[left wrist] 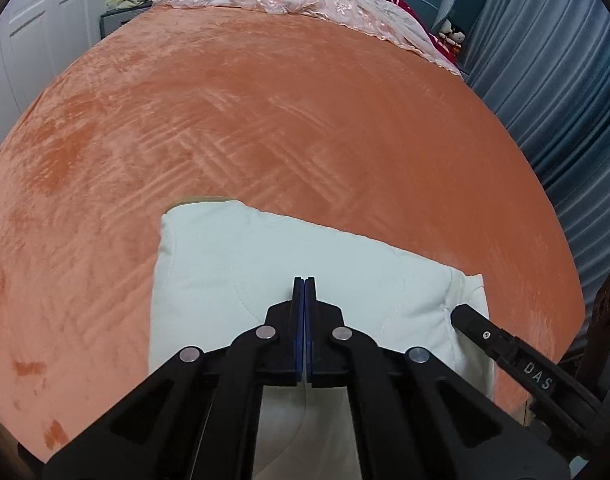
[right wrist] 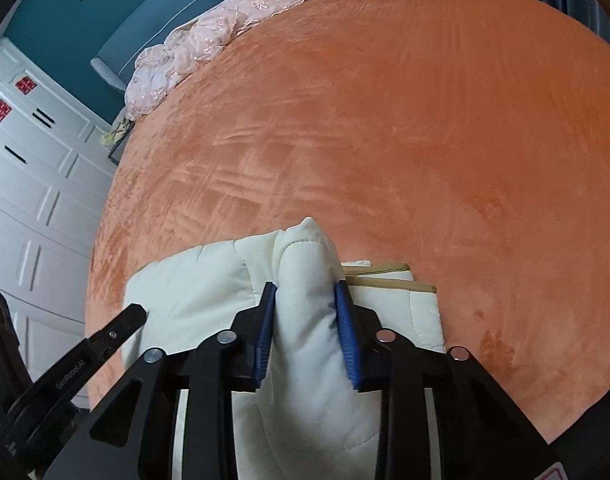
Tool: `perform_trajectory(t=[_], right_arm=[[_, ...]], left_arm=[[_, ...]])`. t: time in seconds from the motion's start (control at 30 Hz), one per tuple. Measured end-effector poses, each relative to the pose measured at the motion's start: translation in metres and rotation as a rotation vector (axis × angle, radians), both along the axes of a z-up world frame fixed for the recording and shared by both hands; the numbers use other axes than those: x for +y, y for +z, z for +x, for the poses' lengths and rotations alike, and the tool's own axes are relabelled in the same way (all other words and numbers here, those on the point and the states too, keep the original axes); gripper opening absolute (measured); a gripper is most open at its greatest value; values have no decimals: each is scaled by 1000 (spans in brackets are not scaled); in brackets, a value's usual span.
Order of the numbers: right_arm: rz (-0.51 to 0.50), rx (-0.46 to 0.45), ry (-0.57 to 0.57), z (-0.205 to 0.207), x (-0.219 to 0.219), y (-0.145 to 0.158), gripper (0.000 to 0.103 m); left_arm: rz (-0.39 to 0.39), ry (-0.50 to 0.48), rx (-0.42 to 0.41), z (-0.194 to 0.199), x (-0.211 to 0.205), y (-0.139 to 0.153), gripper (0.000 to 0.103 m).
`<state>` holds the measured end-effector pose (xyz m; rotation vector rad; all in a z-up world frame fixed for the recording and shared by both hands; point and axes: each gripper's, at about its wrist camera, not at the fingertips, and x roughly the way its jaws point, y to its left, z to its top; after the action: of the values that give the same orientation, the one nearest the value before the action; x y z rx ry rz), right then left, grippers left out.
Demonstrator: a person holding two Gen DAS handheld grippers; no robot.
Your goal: Fold large clothes
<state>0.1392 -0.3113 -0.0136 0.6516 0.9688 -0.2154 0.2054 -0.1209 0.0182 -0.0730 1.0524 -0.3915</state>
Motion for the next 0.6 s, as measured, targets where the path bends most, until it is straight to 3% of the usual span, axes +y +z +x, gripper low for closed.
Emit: perform_trajectory(t=[0.1,0.27,0.6], right_arm=[[-71,22,28,0,0,-16,19],[-54,35,40,-1,-10,-46,19],[-115,25,59,10,-3,-71,24]], left_arm=[[23,-29,-10,-2,-12,-15,0],[39,-29,-8,-3,-23,-44,0],[69,-17,-31,5,-30,-79,0]])
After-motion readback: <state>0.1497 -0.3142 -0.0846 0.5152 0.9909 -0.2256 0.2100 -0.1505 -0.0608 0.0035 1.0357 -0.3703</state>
